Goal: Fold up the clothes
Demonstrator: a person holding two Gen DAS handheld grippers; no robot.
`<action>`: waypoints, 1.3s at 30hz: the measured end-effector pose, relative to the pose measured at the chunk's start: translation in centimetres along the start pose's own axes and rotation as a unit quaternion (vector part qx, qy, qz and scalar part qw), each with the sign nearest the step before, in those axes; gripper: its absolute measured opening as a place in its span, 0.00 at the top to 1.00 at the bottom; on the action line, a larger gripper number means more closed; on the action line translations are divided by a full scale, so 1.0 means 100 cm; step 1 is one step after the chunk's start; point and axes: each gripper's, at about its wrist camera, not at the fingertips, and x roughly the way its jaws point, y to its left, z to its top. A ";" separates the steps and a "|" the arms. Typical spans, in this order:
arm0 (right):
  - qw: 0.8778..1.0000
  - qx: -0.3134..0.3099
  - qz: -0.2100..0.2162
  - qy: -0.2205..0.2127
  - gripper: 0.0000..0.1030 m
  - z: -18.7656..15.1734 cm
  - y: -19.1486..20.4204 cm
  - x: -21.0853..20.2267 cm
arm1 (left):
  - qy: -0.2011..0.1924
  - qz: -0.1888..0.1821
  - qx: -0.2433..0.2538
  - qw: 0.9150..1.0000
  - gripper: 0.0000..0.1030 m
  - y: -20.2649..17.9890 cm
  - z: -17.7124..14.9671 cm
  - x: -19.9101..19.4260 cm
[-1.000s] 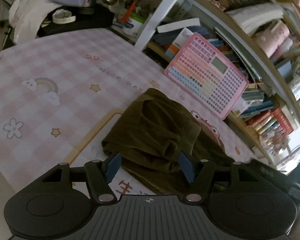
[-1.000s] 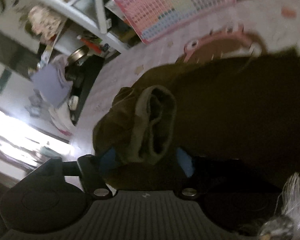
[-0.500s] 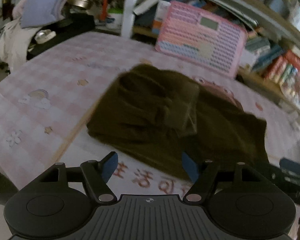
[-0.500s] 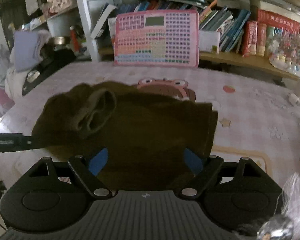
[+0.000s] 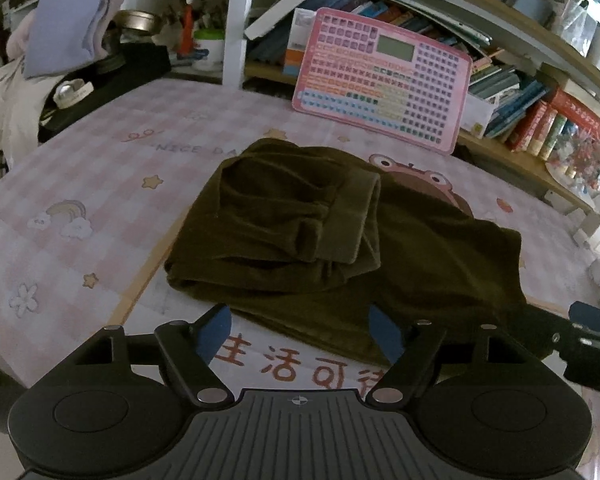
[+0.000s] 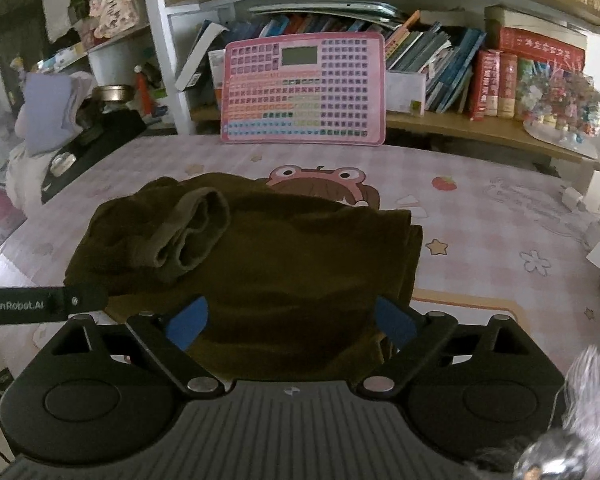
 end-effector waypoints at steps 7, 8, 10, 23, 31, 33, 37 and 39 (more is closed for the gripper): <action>0.999 0.022 -0.025 0.012 0.11 -0.004 0.021 -0.001 | 0.009 -0.005 0.015 1.000 0.19 0.023 0.003 -0.002; 0.999 0.025 -0.029 0.012 0.11 -0.004 0.024 -0.002 | 0.010 -0.007 0.018 1.000 0.19 0.027 0.003 -0.003; 0.999 0.030 -0.036 0.013 0.11 -0.007 0.031 -0.003 | 0.011 -0.013 0.023 1.000 0.19 0.033 0.002 -0.004; 0.996 0.044 -0.078 0.027 0.11 -0.023 0.080 -0.014 | 0.012 -0.049 0.047 0.998 0.18 0.072 -0.001 -0.010; 0.993 0.050 -0.105 0.030 0.11 -0.032 0.097 -0.024 | 0.021 -0.072 0.050 0.996 0.18 0.084 -0.005 -0.010; 0.992 0.051 -0.110 0.031 0.11 -0.034 0.099 -0.026 | 0.022 -0.075 0.050 0.996 0.18 0.085 -0.006 -0.010; 0.992 0.051 -0.114 0.034 0.11 -0.037 0.103 -0.028 | 0.025 -0.077 0.051 0.995 0.18 0.088 -0.007 -0.010; 0.992 0.050 -0.114 0.034 0.11 -0.037 0.104 -0.028 | 0.025 -0.076 0.051 0.995 0.18 0.088 -0.007 -0.010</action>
